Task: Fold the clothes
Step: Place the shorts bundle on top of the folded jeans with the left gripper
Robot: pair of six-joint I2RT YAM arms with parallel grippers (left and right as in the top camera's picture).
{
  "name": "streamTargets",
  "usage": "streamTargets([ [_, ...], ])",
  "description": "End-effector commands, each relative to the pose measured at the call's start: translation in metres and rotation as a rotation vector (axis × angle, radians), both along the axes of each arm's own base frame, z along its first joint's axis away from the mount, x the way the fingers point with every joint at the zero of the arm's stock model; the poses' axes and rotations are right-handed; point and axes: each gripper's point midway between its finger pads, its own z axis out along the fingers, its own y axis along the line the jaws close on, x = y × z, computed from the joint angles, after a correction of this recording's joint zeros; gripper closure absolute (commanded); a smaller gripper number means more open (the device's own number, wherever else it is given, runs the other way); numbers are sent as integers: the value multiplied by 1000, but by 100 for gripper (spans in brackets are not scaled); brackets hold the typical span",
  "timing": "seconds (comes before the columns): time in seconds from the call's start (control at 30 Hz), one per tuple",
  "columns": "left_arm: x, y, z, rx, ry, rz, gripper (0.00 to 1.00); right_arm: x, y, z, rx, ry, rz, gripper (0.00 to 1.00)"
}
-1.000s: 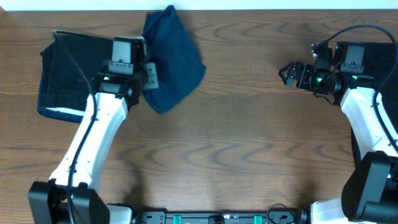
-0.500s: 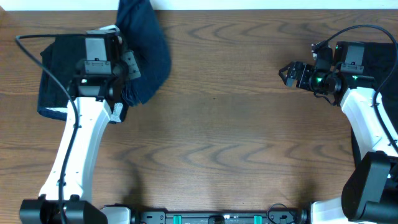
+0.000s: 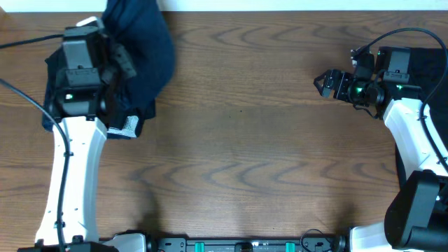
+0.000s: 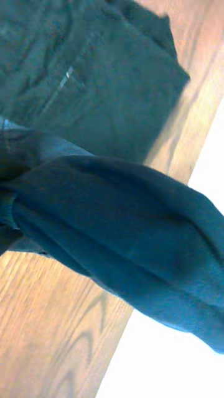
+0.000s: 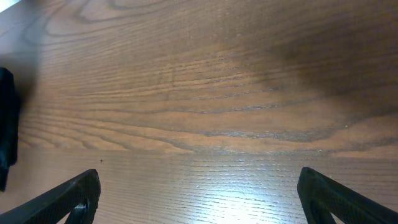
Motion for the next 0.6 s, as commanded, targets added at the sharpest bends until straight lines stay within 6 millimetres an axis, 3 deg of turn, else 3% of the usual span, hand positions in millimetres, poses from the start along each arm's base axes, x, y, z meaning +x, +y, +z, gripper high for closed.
streamTargets([
  [0.0, 3, 23, 11, -23, -32, 85, 94, 1, -2, -1, -2, 3, -5, 1],
  [0.17, 1, 40, 3, -25, -7, 126, 94, 1, -2, -1, -2, 3, -5, 1],
  [0.4, 0, 57, -32, -38, 97, 167, 94, 1, -2, -1, -2, 3, -5, 1],
  [0.57, -2, 81, -42, -45, 116, 222, 94, 1, -2, -1, -2, 3, -5, 1],
])
